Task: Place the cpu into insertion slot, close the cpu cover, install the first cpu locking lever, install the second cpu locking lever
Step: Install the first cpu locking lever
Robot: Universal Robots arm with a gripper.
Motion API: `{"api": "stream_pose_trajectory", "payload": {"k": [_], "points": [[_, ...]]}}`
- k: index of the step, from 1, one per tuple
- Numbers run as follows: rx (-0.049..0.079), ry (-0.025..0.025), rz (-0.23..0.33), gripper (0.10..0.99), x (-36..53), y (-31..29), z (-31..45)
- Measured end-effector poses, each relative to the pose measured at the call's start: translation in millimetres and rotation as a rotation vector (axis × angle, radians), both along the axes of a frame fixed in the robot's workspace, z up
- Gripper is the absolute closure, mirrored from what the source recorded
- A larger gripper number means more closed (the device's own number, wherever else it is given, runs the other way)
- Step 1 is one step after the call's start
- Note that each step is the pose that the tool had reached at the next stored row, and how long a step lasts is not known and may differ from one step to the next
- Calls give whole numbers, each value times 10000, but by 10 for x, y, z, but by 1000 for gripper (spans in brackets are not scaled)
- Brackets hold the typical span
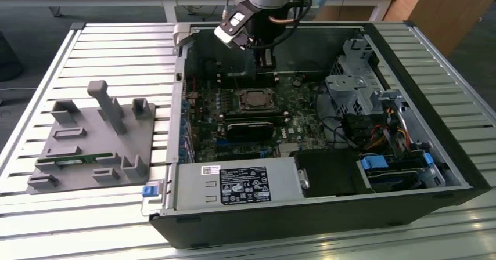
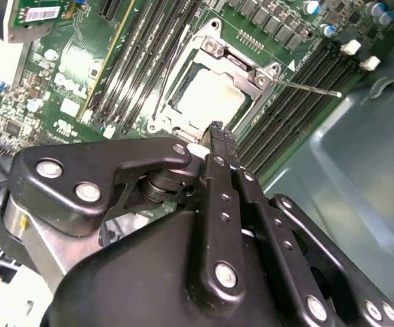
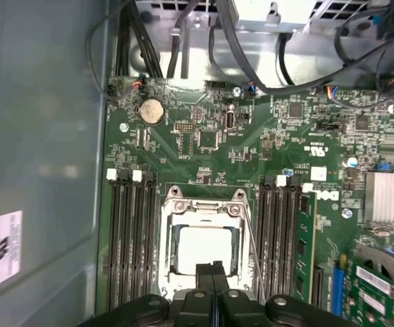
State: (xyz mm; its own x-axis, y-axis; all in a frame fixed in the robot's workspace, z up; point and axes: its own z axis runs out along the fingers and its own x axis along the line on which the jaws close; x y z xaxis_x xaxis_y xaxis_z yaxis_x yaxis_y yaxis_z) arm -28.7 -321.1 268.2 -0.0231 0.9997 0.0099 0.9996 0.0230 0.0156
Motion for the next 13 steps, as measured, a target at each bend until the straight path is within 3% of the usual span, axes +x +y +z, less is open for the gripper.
{"api": "stream_pose_trajectory", "payload": {"k": [5, 7, 13], "points": [[-2, -37, 0, 980, 0, 0, 148], [0, -47, 71, 980, 0, 0, 155], [2, -47, 1164, 980, 0, 0, 151]]}}
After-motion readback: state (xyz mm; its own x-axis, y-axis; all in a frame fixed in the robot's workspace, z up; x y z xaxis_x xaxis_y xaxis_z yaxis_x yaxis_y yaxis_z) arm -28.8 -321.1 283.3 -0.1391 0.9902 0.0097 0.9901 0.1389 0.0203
